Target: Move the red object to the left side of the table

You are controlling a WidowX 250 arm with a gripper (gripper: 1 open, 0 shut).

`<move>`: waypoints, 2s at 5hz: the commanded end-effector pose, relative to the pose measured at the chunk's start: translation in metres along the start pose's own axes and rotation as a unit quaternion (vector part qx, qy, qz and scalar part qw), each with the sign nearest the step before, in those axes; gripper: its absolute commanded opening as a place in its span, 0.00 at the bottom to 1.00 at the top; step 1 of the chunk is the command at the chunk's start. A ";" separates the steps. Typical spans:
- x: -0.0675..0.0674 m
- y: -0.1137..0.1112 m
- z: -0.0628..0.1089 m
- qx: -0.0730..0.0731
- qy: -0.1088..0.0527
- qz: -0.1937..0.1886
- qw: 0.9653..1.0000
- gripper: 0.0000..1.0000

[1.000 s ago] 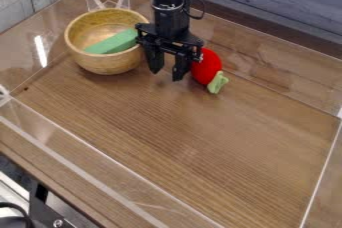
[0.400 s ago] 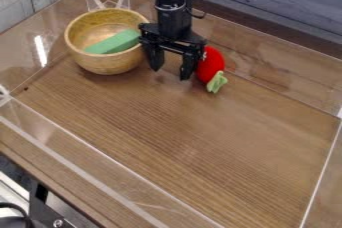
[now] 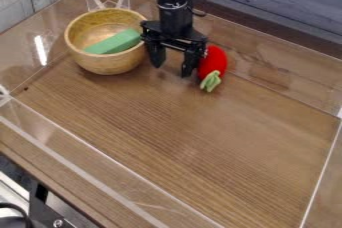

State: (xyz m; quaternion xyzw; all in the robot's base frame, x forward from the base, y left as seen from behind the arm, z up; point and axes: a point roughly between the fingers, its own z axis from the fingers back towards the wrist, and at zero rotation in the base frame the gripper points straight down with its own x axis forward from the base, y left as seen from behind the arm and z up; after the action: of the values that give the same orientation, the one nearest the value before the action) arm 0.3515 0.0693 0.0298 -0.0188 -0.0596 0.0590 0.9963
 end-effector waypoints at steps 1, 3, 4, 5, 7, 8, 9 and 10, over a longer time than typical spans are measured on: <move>0.010 -0.004 0.005 0.002 -0.019 -0.004 1.000 1.00; 0.011 0.000 -0.004 0.003 -0.017 0.001 1.000 1.00; 0.001 0.006 0.006 0.007 -0.012 -0.002 1.000 1.00; -0.010 0.012 0.016 0.010 -0.006 -0.003 1.000 1.00; -0.020 0.023 0.028 0.013 0.000 0.006 1.000 1.00; -0.023 0.028 0.034 0.018 0.003 0.008 1.000 1.00; -0.029 0.029 0.040 0.021 0.008 0.008 1.000 1.00; -0.034 0.028 0.045 0.022 0.010 0.008 1.000 1.00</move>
State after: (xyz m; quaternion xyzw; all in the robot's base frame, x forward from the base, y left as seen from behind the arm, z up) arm 0.3051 0.0880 0.0476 -0.0078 -0.0137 0.0632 0.9979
